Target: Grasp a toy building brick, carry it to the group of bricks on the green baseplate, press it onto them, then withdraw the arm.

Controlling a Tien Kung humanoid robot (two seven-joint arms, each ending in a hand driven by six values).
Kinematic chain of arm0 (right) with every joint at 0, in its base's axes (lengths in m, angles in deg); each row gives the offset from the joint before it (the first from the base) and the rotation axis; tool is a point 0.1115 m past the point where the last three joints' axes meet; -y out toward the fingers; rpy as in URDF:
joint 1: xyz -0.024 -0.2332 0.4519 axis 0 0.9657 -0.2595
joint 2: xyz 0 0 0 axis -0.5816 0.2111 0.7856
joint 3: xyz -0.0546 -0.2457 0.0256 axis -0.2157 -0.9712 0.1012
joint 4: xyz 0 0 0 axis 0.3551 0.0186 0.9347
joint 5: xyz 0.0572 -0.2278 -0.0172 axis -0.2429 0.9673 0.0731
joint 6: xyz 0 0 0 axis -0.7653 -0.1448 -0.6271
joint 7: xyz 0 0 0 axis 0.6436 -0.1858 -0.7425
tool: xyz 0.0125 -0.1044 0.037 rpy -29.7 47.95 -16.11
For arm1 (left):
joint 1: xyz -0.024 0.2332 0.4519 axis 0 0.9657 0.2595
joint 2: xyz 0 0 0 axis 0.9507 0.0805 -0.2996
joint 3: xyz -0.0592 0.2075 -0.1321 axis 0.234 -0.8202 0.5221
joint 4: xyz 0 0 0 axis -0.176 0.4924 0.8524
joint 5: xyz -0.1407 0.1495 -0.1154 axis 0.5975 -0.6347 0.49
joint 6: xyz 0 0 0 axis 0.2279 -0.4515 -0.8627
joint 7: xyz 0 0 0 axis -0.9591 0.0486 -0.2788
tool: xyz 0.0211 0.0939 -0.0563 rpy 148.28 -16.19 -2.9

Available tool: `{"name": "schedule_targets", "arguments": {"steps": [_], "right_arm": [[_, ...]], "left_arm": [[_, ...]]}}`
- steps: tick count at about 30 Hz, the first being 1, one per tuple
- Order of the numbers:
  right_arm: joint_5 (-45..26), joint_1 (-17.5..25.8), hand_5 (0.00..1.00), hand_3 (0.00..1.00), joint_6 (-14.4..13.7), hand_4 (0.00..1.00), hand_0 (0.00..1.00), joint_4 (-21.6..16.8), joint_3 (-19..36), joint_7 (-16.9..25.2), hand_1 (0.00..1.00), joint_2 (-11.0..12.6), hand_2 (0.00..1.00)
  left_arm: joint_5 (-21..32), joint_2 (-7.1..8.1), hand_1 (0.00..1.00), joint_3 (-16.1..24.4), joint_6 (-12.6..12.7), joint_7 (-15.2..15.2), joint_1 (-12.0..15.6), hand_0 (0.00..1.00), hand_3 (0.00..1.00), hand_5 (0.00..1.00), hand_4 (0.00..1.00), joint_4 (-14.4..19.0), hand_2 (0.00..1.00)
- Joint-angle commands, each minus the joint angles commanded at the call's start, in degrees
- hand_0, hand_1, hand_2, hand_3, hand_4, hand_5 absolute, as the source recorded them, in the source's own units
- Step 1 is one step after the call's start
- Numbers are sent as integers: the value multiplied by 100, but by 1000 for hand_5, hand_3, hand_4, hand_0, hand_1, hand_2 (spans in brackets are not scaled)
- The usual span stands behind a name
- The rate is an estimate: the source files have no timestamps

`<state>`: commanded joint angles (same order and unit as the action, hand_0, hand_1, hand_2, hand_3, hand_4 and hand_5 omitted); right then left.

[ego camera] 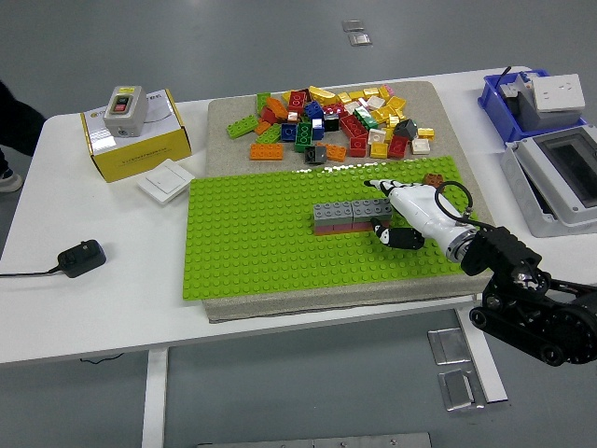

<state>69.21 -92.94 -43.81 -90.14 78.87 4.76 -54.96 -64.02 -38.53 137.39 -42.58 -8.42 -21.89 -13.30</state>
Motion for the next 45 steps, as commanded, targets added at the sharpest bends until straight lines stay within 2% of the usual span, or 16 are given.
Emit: {"name": "schedule_targets", "arguments": {"steps": [5, 12, 13, 18, 19, 24, 25, 45], "right_arm": [[-60, 15, 368, 912, -30, 505, 796, -199, 88, 29, 819, 85, 946], [31, 321, 368, 915, -160, 517, 797, -865, 561, -28, 823, 343, 957], [129, 432, 406, 626, -219, 540, 807, -991, 662, -48, 850, 385, 966], [628, 798, 406, 626, -394, 540, 807, -1347, 1026, -143, 850, 452, 966], [680, 825, 551, 488, -418, 591, 834, -1370, 1051, -144, 878, 448, 983], [760, 801, 551, 488, -439, 591, 834, -1289, 987, -152, 878, 377, 983], [758, 784, 564, 518, -438, 580, 838, -1252, 962, -150, 882, 355, 998], [342, 482, 559, 553, -330, 570, 844, -297, 698, -37, 875, -114, 998]], "left_arm": [[3, -2, 662, 3, 2, 1, 5, 662, 605, 670, 203, 0, 575], [6, -9, 662, 9, 4, 7, 30, 662, 604, 669, 202, 0, 574], [12, -11, 662, 10, 5, 8, 37, 662, 604, 669, 202, 0, 573], [-7, -22, 662, 45, 5, -3, 76, 662, 604, 669, 202, 0, 573], [-16, -24, 662, 52, 5, -4, 80, 662, 604, 669, 201, 0, 574], [-38, -28, 662, 49, 4, 8, 74, 662, 604, 669, 201, 0, 574], [-33, -27, 662, 40, 4, 13, 72, 662, 604, 669, 201, 0, 574], [-19, -16, 662, 7, 0, -4, 59, 662, 604, 670, 201, 0, 574]]}}
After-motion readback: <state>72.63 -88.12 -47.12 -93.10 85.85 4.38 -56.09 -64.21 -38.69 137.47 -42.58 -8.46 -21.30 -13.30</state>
